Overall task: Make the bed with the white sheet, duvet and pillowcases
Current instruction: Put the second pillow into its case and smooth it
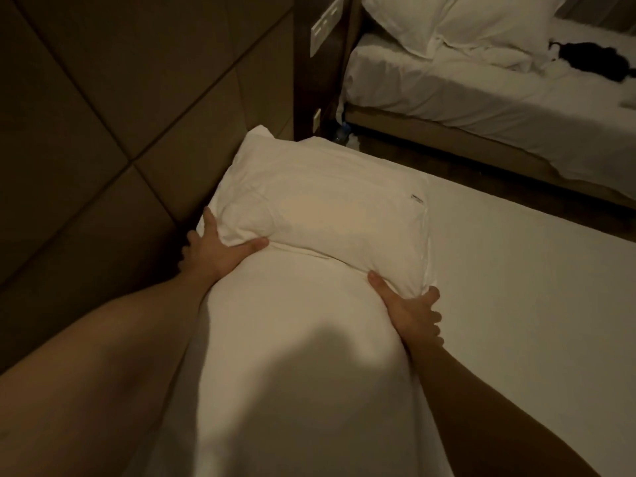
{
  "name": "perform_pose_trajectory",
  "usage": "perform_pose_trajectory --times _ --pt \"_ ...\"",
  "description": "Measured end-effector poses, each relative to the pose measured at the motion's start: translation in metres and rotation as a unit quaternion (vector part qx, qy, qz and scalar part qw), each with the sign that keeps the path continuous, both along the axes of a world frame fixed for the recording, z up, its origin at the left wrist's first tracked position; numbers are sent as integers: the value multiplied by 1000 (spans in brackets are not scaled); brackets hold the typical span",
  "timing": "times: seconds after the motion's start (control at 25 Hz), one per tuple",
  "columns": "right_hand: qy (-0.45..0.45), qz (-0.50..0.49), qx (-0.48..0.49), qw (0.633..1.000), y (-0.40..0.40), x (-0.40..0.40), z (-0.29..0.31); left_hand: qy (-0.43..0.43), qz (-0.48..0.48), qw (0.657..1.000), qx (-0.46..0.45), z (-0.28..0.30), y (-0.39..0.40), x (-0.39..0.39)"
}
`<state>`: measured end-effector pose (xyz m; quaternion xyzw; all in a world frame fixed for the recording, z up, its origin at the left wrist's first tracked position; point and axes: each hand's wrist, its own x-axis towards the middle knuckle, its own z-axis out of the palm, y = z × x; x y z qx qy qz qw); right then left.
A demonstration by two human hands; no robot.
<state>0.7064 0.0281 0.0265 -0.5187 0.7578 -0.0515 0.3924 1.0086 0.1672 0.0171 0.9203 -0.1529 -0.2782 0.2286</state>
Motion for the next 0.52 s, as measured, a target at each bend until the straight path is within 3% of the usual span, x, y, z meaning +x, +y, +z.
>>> perform_pose_trajectory --times 0.08,0.12,0.2,0.28,0.4,0.52 --pt "18 78 -120 990 -2 5 8 -73 -41 996 -25 9 -11 -4" --pt "15 169 -204 964 -4 9 14 -122 -77 988 -58 16 -17 -9" --pt "1 376 -307 874 -3 29 31 -192 -176 955 -142 28 -27 -27" --pt "11 491 -312 814 8 50 38 -203 -300 918 -161 34 -27 -52" --pt "61 526 -285 799 27 50 26 -207 -405 888 -70 29 4 -74" --pt "115 510 -241 818 40 24 18 -186 -404 896 17 29 40 -79"
